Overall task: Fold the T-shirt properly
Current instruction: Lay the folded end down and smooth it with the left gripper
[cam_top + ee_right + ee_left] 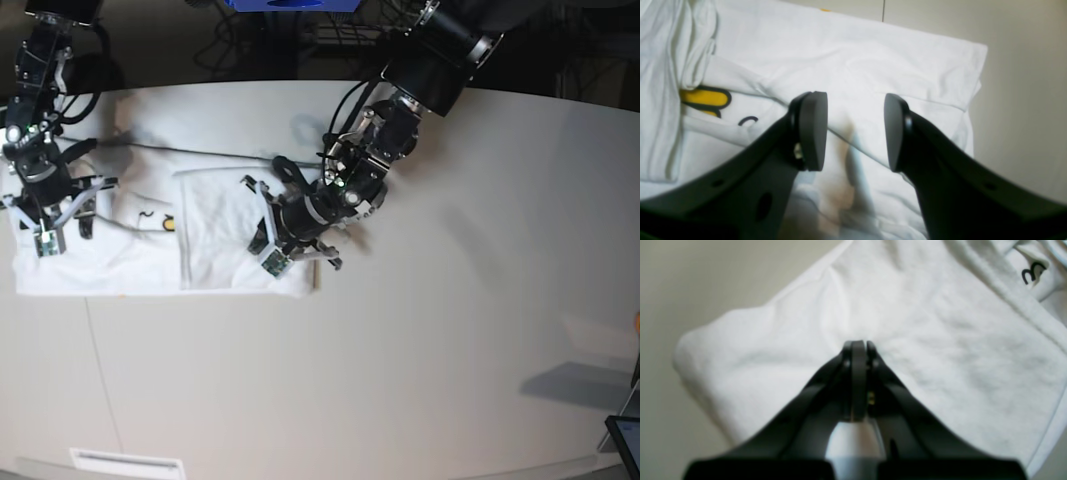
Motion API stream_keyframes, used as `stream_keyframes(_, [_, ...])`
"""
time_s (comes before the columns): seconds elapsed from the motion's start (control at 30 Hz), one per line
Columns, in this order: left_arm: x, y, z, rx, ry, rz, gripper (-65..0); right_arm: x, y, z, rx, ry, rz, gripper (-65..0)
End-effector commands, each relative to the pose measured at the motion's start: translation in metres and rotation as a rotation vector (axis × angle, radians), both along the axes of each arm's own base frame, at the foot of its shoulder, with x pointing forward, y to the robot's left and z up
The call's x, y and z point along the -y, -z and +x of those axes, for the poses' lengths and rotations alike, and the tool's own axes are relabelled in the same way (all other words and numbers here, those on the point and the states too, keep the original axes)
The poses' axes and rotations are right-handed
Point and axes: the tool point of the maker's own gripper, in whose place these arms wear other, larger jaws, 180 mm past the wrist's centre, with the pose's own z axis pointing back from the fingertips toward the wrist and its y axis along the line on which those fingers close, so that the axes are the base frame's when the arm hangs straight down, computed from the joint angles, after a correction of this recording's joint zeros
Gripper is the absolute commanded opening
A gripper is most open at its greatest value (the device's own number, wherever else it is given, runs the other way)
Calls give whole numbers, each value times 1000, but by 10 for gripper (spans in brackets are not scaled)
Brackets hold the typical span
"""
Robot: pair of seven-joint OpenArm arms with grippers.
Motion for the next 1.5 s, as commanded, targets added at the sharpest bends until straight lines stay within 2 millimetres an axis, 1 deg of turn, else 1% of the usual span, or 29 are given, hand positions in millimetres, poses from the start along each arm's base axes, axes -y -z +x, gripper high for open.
stream_keyframes(0.0, [-44, 32, -11, -90, -54, 163, -650, 14, -17, 6, 51, 27, -23, -379])
stream_keyframes(0.03, [-57, 32, -11, -93, -90, 161, -650, 21, -19, 5, 52, 45, -26, -379])
stream_keyframes(0.1, [-77, 28, -9, -93, -164, 140, -650, 27, -17, 1, 30, 42, -32, -377])
stream_keyframes(0.17, [-106, 24, -8, -88, -221, 157, -650, 29, -16, -3, -4, 2, -46, -377])
stream_keyframes(0.23, [-120, 17, -9, -73, -237, 174, -650, 33, -18, -6, -35, -34, -66, -369])
stream_keyframes(0.27, [-126, 12, -7, -55, -238, 182, -650, 36, -17, -8, -59, -45, -75, -350])
stream_keyframes(0.3, [-132, 11, -8, -50, -236, 195, -650, 37, -16, -9, -78, -53, -80, -328])
stream_keyframes(0.37, [-140, 6, -9, -35, -233, 212, -650, 48, -19, -11, -93, -3, -77, -271])
stream_keyframes(0.4, [-141, 5, -10, -32, -232, 214, -650, 50, -19, -12, -94, 14, -72, -254])
stream_keyframes(0.47, [-146, -1, -8, -10, -228, 223, -650, 55, -20, -13, -98, 41, -64, -244])
stream_keyframes(0.57, [-145, -10, -5, 14, -224, 217, -650, 50, -18, -11, -91, 45, -44, -244])
stream_keyframes(0.7, [-137, -34, 6, 80, -216, 191, -650, 47, -17, -9, -89, 40, -38, -244])
stream_keyframes(0.83, [-130, -57, 16, 140, -210, 167, -650, 47, -21, -5, -78, 41, -38, -244])
stream_keyframes(0.9, [-131, -61, 20, 141, -213, 175, -650, 47, -21, -4, -75, 40, -37, -242])
stream_keyframes(0.97, [-133, -65, 22, 134, -217, 190, -650, 47, -24, -1, -66, 40, -39, -241])
stream_keyframes(1.03, [-137, -80, 26, 163, -234, 185, -650, 47, -26, 0, -60, 40, -39, -241])
stream_keyframes(1.1, [-150, -96, 23, 192, -280, 173, -650, 47, -30, 6, -43, 39, -37, -238])
stream_keyframes(1.17, [-158, -110, 19, 223, -306, 162, -650, 47, -29, 11, -42, 42, -24, -236])
stream_keyframes(1.27, [-157, -109, 14, 213, -306, 161, -650, 48, -27, 19, -44, 47, 0, -235])
stream_keyframes(1.33, [-150, -106, 11, 202, -299, 150, -650, 49, -24, 20, -68, 57, 6, -235])
stream_keyframes(1.43, [-121, -107, 10, 202, -251, 108, -650, 48, -26, 23, -60, 57, 9, -241])
stream_keyframes(1.47, [-104, -113, 12, 214, -221, 83, -650, 48, -26, 23, -57, 56, 9, -241])
